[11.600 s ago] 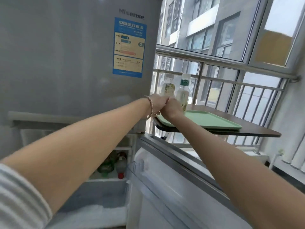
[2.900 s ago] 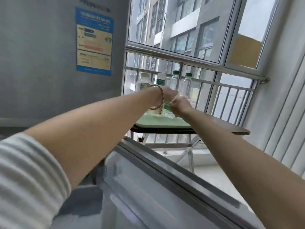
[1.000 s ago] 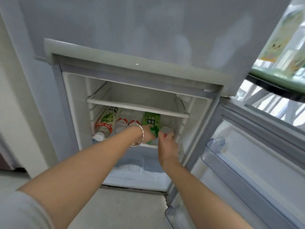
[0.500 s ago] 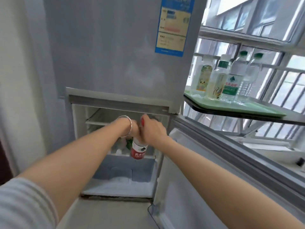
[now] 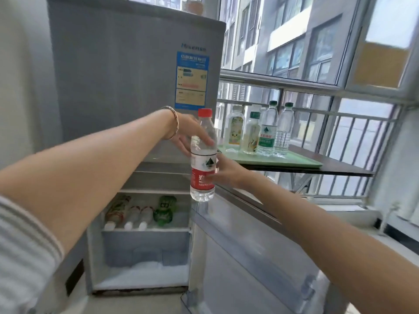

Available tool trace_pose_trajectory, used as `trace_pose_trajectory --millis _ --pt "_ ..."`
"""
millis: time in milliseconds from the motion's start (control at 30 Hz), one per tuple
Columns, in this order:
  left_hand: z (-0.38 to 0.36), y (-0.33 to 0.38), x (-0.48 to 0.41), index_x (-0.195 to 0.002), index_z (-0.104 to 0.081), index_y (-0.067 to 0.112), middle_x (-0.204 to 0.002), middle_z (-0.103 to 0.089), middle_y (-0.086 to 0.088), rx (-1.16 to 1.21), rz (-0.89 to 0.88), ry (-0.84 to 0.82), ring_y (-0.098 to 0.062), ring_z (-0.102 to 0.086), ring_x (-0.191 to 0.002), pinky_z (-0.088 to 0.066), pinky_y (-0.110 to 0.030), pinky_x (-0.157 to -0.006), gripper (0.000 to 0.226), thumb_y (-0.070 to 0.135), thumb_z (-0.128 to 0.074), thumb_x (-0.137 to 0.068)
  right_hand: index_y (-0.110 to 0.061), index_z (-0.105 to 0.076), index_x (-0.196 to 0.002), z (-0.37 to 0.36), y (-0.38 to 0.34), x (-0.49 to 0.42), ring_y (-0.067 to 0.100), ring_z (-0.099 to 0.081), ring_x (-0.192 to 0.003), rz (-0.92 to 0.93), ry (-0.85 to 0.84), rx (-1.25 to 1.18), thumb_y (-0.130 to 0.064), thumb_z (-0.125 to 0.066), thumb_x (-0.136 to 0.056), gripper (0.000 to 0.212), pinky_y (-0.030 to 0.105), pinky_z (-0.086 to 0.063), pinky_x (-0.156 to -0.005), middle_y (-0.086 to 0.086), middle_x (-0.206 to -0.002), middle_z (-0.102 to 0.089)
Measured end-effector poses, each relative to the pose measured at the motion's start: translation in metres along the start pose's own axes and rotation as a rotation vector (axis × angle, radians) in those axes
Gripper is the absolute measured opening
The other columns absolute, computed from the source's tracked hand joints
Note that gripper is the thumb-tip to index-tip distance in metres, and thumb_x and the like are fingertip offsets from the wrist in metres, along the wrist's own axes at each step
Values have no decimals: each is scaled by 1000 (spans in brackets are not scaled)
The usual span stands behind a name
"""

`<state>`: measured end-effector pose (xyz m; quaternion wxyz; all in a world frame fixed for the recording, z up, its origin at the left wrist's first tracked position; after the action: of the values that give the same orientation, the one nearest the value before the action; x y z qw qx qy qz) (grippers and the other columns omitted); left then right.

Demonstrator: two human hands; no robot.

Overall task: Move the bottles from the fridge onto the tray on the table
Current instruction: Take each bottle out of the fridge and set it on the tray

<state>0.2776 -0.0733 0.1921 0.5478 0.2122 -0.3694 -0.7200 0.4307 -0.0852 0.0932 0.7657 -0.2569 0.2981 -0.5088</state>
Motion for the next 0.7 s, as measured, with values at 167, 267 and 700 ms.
trace_pose_trajectory --millis 167,267,700 --pt "-14 49 -28 -127 -55 17 -124 -63 -5 1 -141 107 -25 -71 -96 -60 -43 -81 63 29 -81 -71 -21 -41 -124 30 38 -28 20 -66 -106 25 267 -139 -30 -91 -52 87 47 -54 -94 -1 -110 -67" --pt "-21 66 -57 -134 -49 19 -123 -63 -4 84 -284 199 -20 -67 -99 -59 -34 -81 72 34 -81 -71 -15 -39 -124 58 39 -37 20 -63 -102 44 480 -83 -27 -87 -61 80 38 -55 -88 -5 -103 -61" --pt "-74 33 -200 -124 -52 -2 -119 -63 -20 266 -143 228 -34 -65 -101 -55 -41 -89 50 40 -37 -100 -8 -44 -129 100 107 -149 28 -66 -101 -115 566 133 -42 -78 -75 73 45 -53 -92 8 -109 -68"
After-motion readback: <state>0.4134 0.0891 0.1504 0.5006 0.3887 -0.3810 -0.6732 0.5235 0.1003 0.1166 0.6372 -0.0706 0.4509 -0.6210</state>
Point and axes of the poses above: each hand's wrist, its own x-axis away from the middle knuckle, its own z-axis out of the back of the hand, y = z × x, the point moved 1 cm from there along -x, towards the middle knuckle
